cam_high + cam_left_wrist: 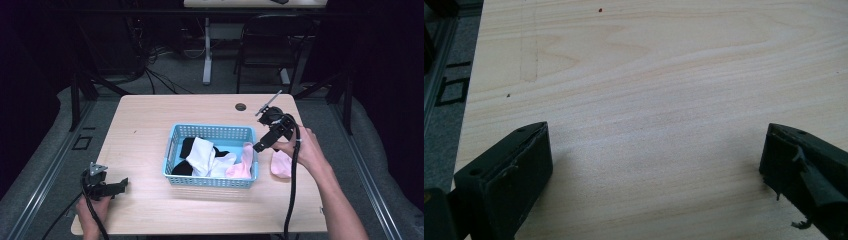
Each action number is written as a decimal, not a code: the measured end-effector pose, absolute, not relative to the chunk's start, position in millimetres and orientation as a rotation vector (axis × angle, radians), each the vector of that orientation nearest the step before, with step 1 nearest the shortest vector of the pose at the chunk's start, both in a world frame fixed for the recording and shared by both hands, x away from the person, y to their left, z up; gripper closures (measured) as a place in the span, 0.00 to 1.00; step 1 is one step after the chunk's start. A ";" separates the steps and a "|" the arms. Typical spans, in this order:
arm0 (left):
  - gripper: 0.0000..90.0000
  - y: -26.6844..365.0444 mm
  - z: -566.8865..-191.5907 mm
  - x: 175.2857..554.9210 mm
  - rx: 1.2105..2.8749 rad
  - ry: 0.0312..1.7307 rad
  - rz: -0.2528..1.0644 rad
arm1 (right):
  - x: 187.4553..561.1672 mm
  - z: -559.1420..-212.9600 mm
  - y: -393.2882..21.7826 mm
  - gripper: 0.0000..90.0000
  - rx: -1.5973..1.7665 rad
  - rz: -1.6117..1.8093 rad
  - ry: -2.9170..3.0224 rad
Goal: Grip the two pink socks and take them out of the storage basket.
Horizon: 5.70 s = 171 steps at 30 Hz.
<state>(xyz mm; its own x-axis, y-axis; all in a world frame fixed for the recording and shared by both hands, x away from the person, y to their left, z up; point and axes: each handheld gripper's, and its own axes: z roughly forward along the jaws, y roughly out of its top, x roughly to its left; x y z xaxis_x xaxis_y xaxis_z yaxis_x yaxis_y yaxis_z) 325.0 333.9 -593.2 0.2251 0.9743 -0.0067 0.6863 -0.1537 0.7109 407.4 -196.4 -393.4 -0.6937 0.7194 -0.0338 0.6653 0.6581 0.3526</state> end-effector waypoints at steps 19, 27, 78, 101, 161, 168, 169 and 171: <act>0.01 334.1 -593.2 325.3 1.914 1.521 0.628 | 422.0 -478.3 -125.5 0.15 1.019 0.270 2.912; 0.01 334.1 -593.2 325.2 1.914 1.520 0.629 | 422.9 -505.6 -115.5 0.25 1.018 0.127 2.922; 0.01 334.1 -593.2 325.3 1.913 1.521 0.628 | 417.1 -447.2 -125.0 0.96 1.062 0.253 2.835; 0.01 334.1 -593.2 325.3 1.913 1.521 0.629 | 413.8 -378.9 -124.8 0.96 1.016 0.414 2.762; 0.01 334.1 -593.2 325.3 1.913 1.521 0.628 | 427.7 -501.8 -277.1 0.92 1.563 0.287 2.581; 0.01 334.1 -593.2 325.3 1.913 1.521 0.628 | 424.6 -511.2 -281.2 0.74 1.593 0.291 2.587; 0.01 334.1 -593.2 325.3 1.913 1.521 0.628 | 421.2 -507.2 -283.3 0.63 1.593 0.332 2.572; 0.01 334.1 -593.3 325.3 1.912 1.521 0.629 | 417.0 -499.9 -285.8 0.52 1.570 0.355 2.575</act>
